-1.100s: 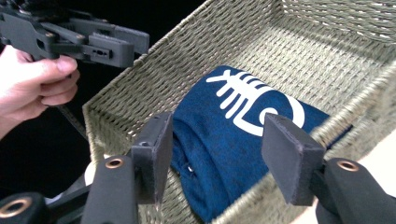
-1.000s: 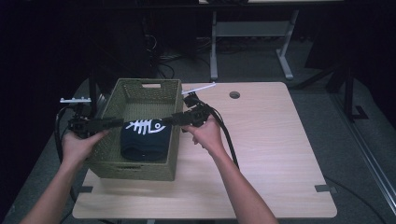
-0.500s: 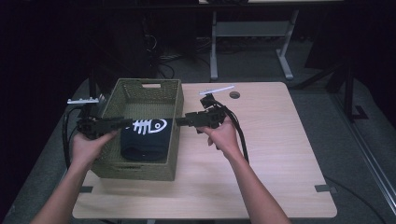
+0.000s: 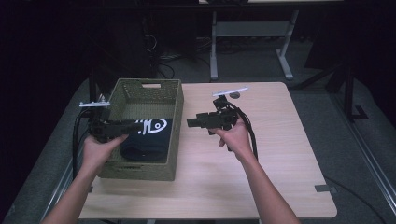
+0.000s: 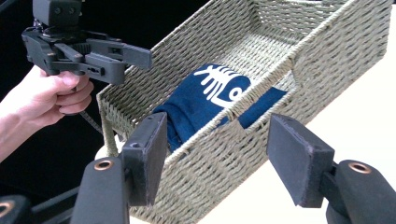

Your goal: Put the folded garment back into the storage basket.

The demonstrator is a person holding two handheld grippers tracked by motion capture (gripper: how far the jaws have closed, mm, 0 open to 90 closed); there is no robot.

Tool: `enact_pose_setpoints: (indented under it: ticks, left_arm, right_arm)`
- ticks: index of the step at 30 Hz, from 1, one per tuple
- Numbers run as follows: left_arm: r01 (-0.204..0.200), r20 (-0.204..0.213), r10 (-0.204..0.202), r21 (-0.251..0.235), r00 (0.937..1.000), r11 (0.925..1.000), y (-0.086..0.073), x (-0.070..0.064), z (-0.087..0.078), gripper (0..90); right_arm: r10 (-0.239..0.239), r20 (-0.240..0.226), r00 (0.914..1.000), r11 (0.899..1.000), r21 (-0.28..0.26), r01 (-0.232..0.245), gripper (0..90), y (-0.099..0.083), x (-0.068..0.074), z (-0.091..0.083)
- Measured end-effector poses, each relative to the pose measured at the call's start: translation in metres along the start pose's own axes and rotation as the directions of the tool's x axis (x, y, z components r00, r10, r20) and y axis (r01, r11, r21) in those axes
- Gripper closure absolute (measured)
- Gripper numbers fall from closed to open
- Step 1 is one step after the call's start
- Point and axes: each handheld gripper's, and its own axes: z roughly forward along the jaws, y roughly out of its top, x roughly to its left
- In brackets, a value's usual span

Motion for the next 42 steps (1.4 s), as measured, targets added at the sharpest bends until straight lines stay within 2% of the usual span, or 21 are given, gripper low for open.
enact_pose_setpoints:
  ticks: [2,8,10,16,21,23,29,31,34,36,39,40,41,42]
  left_arm:
    - [-0.002,0.007,0.002,-0.001,1.0000,1.0000,0.000,-0.004,0.001,33.7]
    - [-0.047,0.022,0.047,0.000,0.9987,0.9989,-0.003,-0.019,0.007,34.0]
    - [-0.051,0.037,0.051,-0.004,0.9980,0.9987,-0.003,-0.023,0.009,34.3]
    - [-0.084,0.051,0.083,0.004,0.9952,0.9965,-0.005,-0.038,0.019,34.1]
    - [-0.094,0.082,0.093,0.005,0.9923,0.9956,-0.009,-0.049,0.030,34.5]
    - [-0.113,0.072,0.112,0.008,0.9911,0.9936,-0.010,-0.054,0.033,34.3]
    - [-0.151,0.098,0.151,-0.003,0.9836,0.9885,-0.011,-0.070,0.040,34.7]
    - [-0.170,0.094,0.171,-0.015,0.9809,0.9854,-0.011,-0.077,0.042,35.0]
    - [-0.186,0.119,0.187,-0.016,0.9752,0.9824,-0.011,-0.087,0.047,34.9]
    - [-0.205,0.112,0.205,-0.012,0.9723,0.9787,-0.011,-0.094,0.052,34.5]
    - [-0.217,0.141,0.217,-0.020,0.9658,0.9760,-0.013,-0.103,0.058,34.6]
    - [-0.211,0.144,0.212,-0.018,0.9667,0.9773,-0.014,-0.105,0.061,34.8]
    - [-0.228,0.137,0.227,-0.010,0.9642,0.9736,-0.014,-0.108,0.063,34.3]
    - [-0.230,0.140,0.229,-0.008,0.9633,0.9731,-0.015,-0.111,0.065,34.4]
  right_arm:
    - [0.003,0.002,1.0000,1.000,-0.002,-0.003,37.9,-0.001,-0.002,-0.004]
    - [0.008,0.010,0.9999,1.000,-0.013,-0.008,37.7,-0.006,-0.006,-0.016]
    - [0.010,0.010,0.9999,1.000,-0.021,-0.010,37.7,-0.007,-0.008,-0.020]
    - [0.012,0.018,0.9998,0.999,-0.037,-0.011,37.5,-0.013,-0.013,-0.033]
    - [0.023,0.029,0.9993,0.999,-0.049,-0.021,37.2,-0.018,-0.019,-0.045]
    - [0.030,0.030,0.9991,0.998,-0.051,-0.028,37.2,-0.020,-0.020,-0.049]
    - [0.029,0.044,0.9986,0.998,-0.060,-0.027,37.2,-0.025,-0.026,-0.060]
    - [0.033,0.047,0.9983,0.997,-0.066,-0.030,37.1,-0.027,-0.028,-0.063]
    - [0.038,0.054,0.9978,0.997,-0.067,-0.034,37.0,-0.029,-0.030,-0.068]
    - [0.036,0.058,0.9977,0.997,-0.069,-0.032,36.9,-0.031,-0.032,-0.072]
    - [0.043,0.062,0.9971,0.996,-0.075,-0.039,36.9,-0.034,-0.033,-0.077]
    - [0.045,0.065,0.9968,0.996,-0.076,-0.040,36.8,-0.035,-0.033,-0.079]
    - [0.046,0.070,0.9965,0.996,-0.076,-0.041,36.8,-0.036,-0.034,-0.081]
    - [0.043,0.072,0.9965,0.996,-0.078,-0.038,36.8,-0.037,-0.035,-0.083]
